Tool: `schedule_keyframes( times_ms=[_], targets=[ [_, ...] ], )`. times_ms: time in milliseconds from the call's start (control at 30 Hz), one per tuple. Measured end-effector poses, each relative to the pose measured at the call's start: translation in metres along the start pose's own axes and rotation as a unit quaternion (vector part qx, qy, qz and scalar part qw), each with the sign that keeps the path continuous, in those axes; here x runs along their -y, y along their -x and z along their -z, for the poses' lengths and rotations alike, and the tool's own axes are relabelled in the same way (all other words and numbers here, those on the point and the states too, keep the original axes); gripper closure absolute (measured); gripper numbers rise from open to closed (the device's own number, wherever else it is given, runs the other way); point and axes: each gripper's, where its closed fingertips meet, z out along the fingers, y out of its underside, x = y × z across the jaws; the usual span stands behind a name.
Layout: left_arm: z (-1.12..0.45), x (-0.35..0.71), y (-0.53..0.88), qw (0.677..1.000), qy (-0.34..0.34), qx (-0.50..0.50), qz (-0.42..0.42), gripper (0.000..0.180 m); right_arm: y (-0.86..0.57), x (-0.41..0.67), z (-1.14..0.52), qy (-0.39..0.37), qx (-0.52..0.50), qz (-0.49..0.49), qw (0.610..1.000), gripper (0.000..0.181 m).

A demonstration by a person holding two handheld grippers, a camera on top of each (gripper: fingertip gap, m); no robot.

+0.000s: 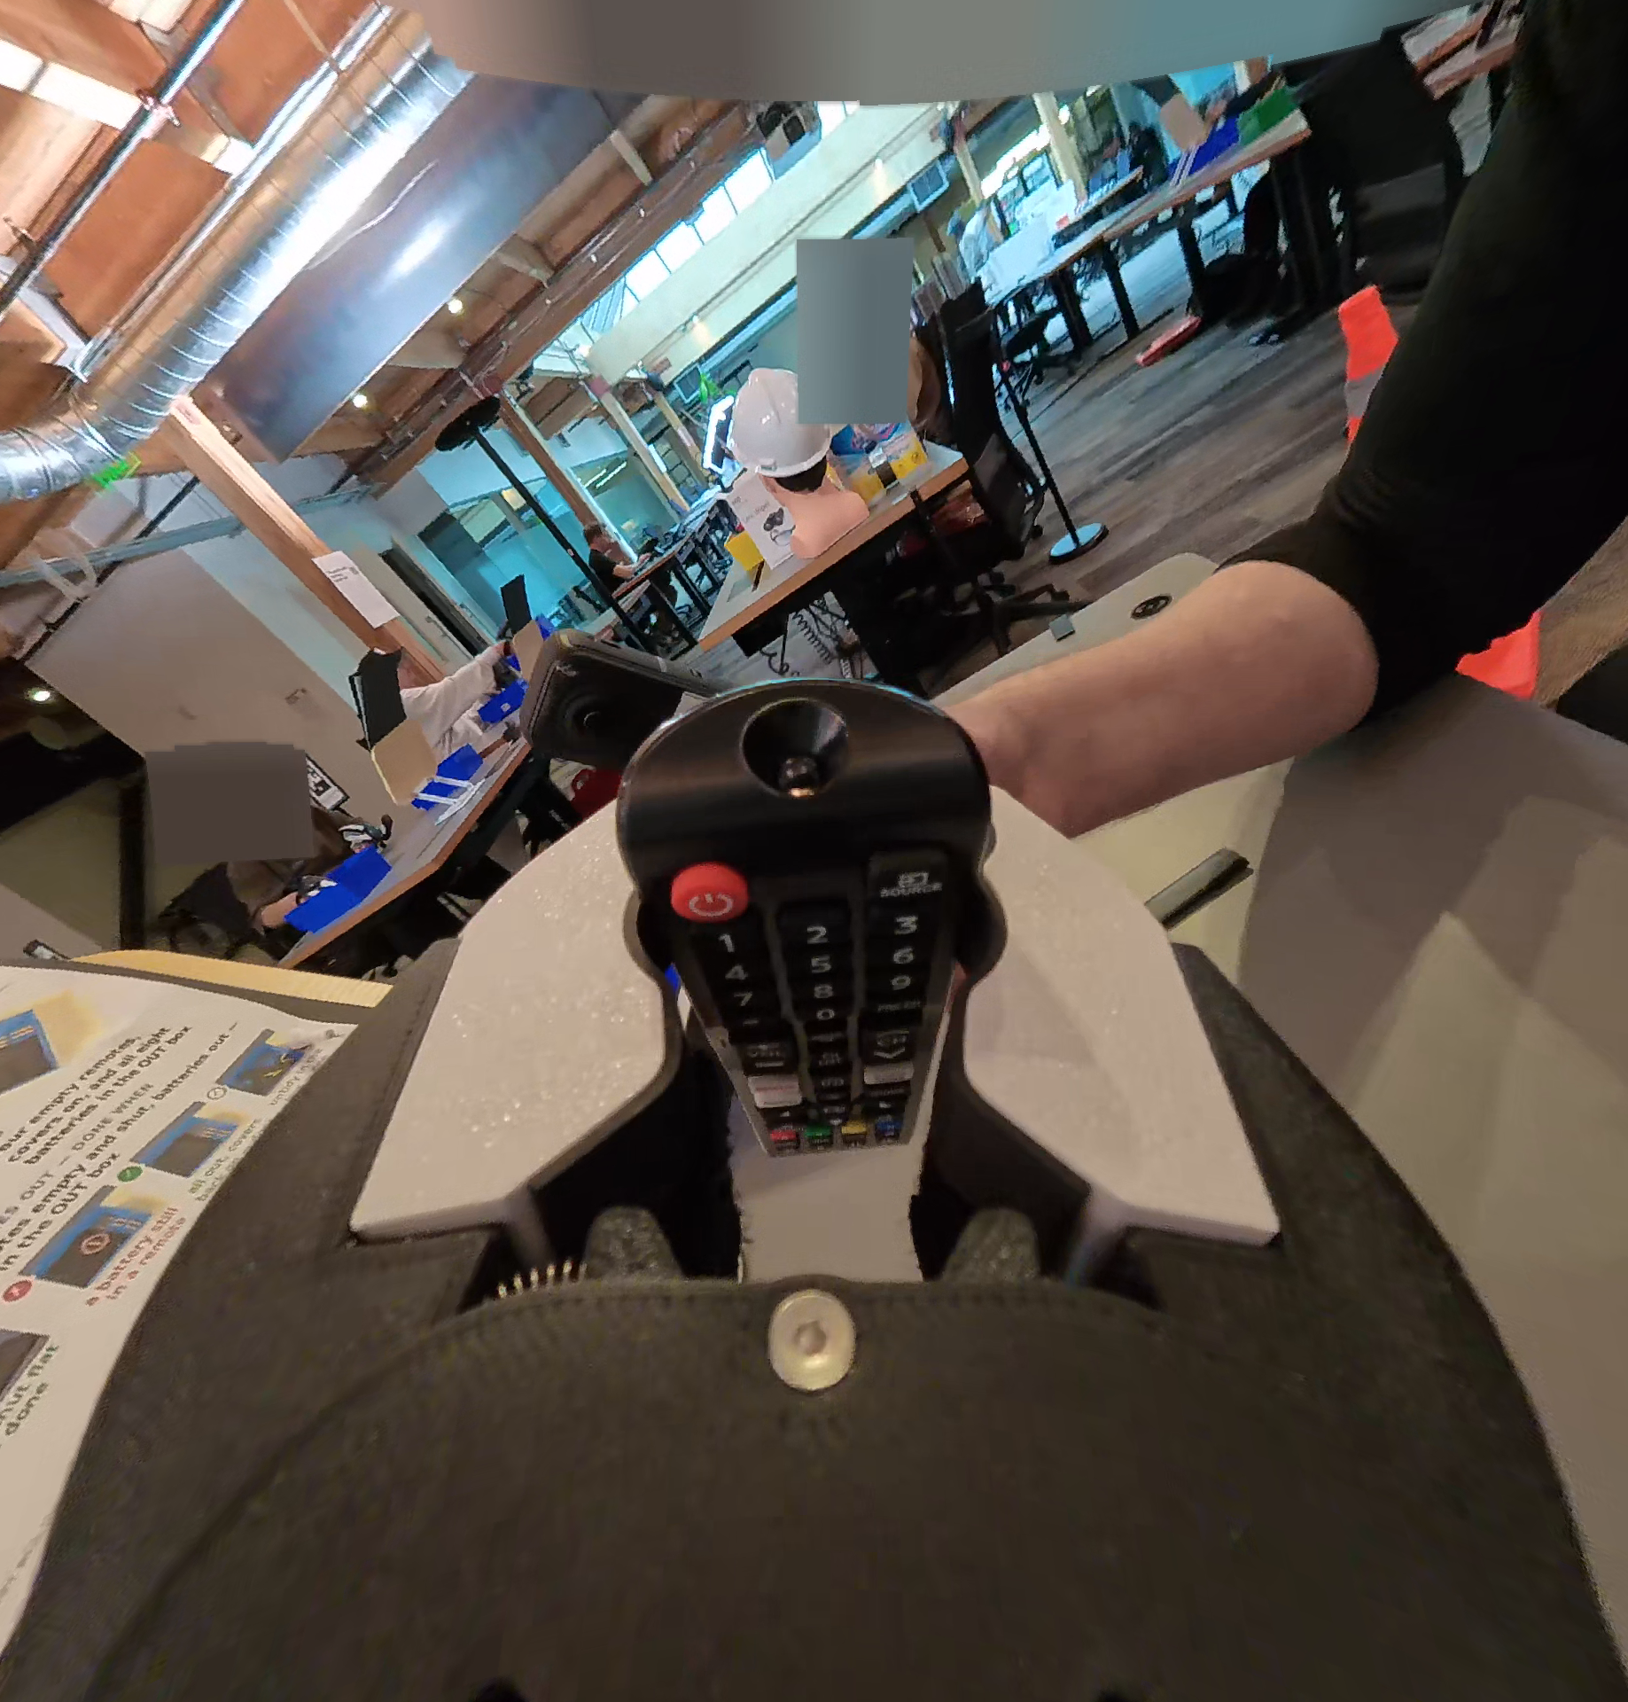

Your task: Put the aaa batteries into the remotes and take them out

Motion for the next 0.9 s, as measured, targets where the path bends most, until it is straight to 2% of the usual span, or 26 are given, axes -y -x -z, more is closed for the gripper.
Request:
schedule_keyframes(
  times_ms=[300,633,700,733,767,800,900],
  targets=[
    [-0.005,-0.006,-0.002,0.999,0.029,0.006,-0.027,0.119,0.003,0.000,0.000,-0.002,0.017,-0.015,1.000,0.131],
    [-0.008,0.000,-0.003,0.998,0.027,0.020,-0.044,0.118,0.009,0.003,0.000,-0.020,0.037,-0.001,0.999,0.132],
    [-0.009,-0.002,-0.003,0.998,0.031,0.024,-0.044,0.119,0.011,0.003,-0.002,-0.021,0.025,0.032,0.999,0.149],
    [-0.010,0.000,-0.004,0.999,0.024,0.023,-0.043,0.119,0.009,-0.001,-0.004,-0.011,0.011,0.047,0.999,0.169],
    [-0.011,0.005,-0.004,0.999,0.010,0.025,-0.039,0.120,0.012,-0.007,-0.007,-0.002,0.025,0.051,0.998,0.181],
    [-0.010,0.009,-0.004,0.999,0.006,0.026,-0.040,0.120,0.014,-0.006,-0.010,-0.012,0.041,0.026,0.999,0.177],
    [-0.003,0.013,0.001,0.999,0.000,0.030,-0.031,0.120,0.006,-0.008,-0.007,0.004,0.026,0.038,0.999,0.146]
  ],
)
